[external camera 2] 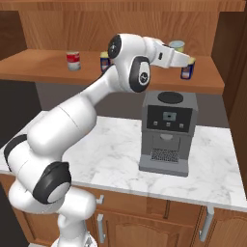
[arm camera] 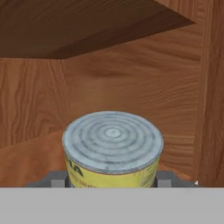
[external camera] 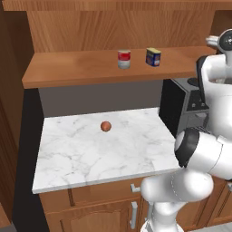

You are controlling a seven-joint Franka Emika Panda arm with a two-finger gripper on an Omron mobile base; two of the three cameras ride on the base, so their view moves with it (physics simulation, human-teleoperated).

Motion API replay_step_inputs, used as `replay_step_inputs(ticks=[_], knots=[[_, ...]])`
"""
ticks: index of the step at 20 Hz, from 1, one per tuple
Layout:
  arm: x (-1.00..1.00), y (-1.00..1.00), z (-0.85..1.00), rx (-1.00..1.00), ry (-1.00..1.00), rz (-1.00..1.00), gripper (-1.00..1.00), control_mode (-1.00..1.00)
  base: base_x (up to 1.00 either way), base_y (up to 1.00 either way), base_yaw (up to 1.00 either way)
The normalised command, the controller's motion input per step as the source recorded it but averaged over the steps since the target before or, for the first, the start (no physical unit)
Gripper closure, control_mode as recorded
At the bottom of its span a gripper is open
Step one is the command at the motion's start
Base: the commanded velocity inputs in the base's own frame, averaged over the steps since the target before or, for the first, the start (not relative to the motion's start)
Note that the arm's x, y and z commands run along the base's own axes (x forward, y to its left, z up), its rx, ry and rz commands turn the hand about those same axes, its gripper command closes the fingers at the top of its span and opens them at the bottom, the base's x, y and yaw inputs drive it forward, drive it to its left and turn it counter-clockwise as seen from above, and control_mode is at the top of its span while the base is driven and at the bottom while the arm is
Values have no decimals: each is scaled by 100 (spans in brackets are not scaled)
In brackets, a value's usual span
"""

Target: Stack two cans on top of the other two cans in the cabinet.

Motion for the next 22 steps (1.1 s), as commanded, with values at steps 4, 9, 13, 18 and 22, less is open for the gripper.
replay_step_inputs(ticks=[4,9,13,18,22], knots=[[1,-12,1,0,0,-3,100,-100,0,0,0],[0,-3,10,0,0,-2,100,-100,0,0,0],[0,-2,12,0,3,-2,100,-100,0,0,0],[6,-1,2,0,4,-2,100,-100,0,0,0],[16,-1,-1,0,10,0,100,-100,0,0,0]])
